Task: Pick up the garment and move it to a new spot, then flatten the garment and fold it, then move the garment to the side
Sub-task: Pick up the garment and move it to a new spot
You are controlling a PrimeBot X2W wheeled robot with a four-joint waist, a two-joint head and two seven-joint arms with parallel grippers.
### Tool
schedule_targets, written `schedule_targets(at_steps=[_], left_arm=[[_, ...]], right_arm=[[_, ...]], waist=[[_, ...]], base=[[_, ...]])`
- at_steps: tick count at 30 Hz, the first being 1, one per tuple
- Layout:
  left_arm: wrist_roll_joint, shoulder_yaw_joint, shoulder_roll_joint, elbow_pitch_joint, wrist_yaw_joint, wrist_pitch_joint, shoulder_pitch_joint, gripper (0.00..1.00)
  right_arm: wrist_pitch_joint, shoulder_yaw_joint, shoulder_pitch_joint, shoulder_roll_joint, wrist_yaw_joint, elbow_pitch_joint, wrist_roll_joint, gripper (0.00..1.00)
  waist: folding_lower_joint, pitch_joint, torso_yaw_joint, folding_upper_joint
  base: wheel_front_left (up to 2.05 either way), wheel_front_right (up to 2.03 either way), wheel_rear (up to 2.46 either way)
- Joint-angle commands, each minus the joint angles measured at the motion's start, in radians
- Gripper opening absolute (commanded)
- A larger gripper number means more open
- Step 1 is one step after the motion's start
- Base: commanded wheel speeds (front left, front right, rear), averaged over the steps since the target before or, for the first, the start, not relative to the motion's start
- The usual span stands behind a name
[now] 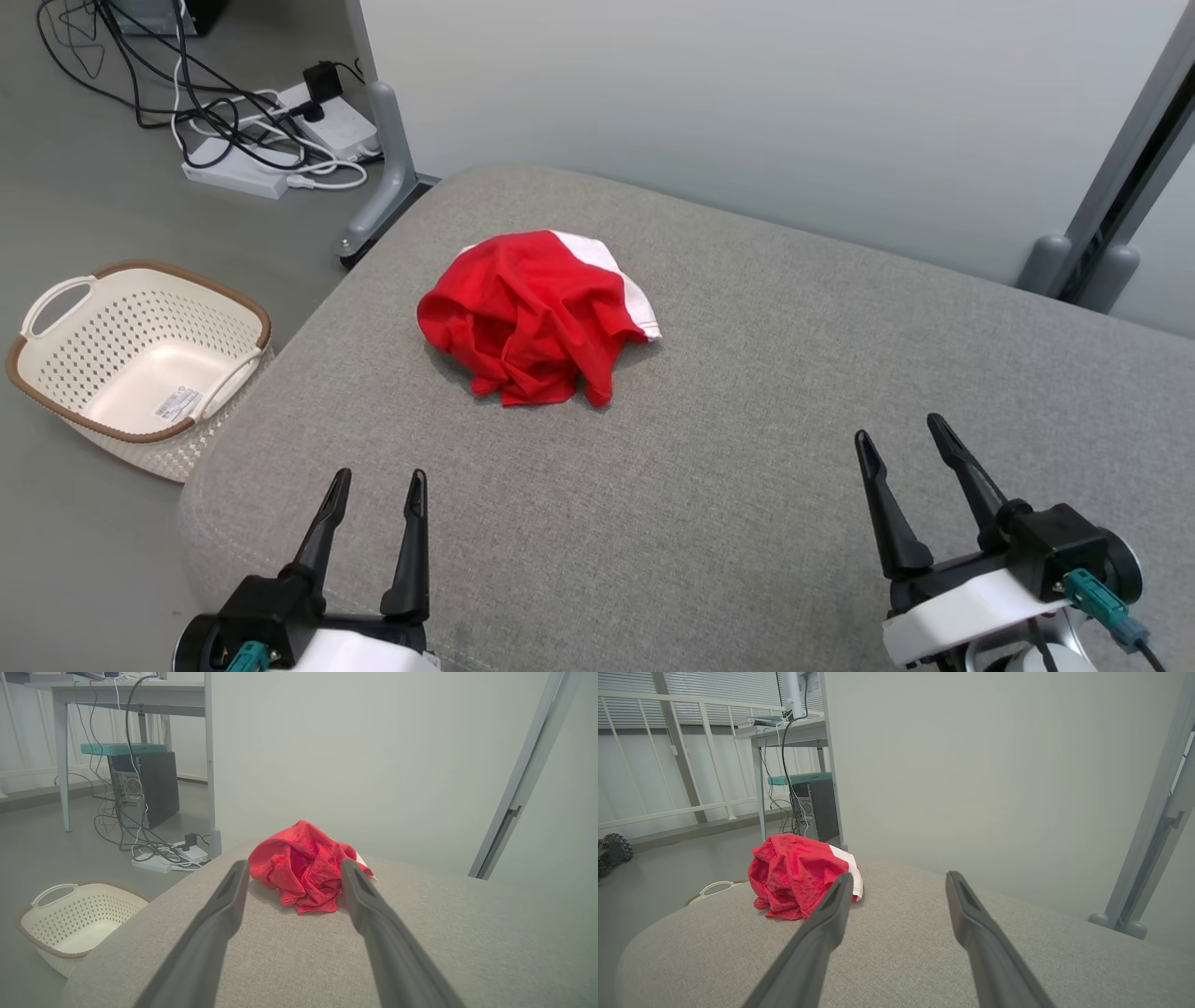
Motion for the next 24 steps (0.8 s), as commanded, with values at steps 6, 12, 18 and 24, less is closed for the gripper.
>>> schedule_targets(at_steps=[6, 12, 18, 24], left_arm=[[0.000, -0.013, 0.004, 0.027, 0.001, -0.001, -0.080, 1.00], [-0.065, 0.035, 0.002, 0.058, -0.044, -0.001, -0.222, 1.00], [-0.076, 0.107, 0.042, 0.214, -0.126, -0.001, -0.448, 1.00], [-0.160, 0.067, 0.136, 0.428, -0.150, 0.116, -0.698, 1.00]], right_arm=[[-0.005, -0.003, -0.033, -0.039, 0.000, -0.025, -0.014, 1.00], [-0.005, -0.008, -0.100, -0.081, 0.000, -0.090, -0.038, 1.00], [-0.005, 0.009, -0.168, -0.094, 0.000, -0.147, -0.044, 1.00], [-0.005, 0.018, -0.218, -0.096, 0.000, -0.201, -0.018, 1.00]], waist=[[0.0000, 0.093, -0.008, 0.0000], [0.0000, 0.229, -0.047, 0.0000], [0.0000, 0.346, -0.108, 0.0000], [0.0000, 0.427, -0.164, 0.0000]], base=[[0.00, 0.00, 0.00], [0.00, 0.00, 0.00], [0.00, 0.00, 0.00], [0.00, 0.00, 0.00]])
